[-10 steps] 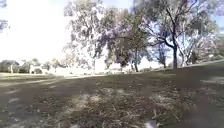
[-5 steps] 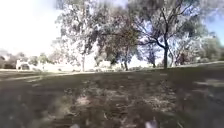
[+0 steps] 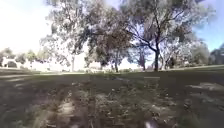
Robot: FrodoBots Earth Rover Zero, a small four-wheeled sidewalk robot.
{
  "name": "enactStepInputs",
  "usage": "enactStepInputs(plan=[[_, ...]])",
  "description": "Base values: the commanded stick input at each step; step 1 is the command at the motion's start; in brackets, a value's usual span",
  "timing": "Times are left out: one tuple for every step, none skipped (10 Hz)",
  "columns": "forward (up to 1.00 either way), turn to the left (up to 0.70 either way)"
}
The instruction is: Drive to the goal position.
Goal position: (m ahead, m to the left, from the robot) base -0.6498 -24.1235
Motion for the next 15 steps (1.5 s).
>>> enactStepInputs(plan=[[0.7, -0.35], [0.7, -0.35], [0.7, -0.35], [0.7, -0.35], [0.7, -0.35], [0.7, -0.35], [0.7, -0.35], [0.7, -0.35], [0.7, -0.35], [0.7, -0.35], [0.7, -0.35], [0.7, -0.35], [0.7, -0.35], [0.7, -0.35], [0.7, -0.35]])
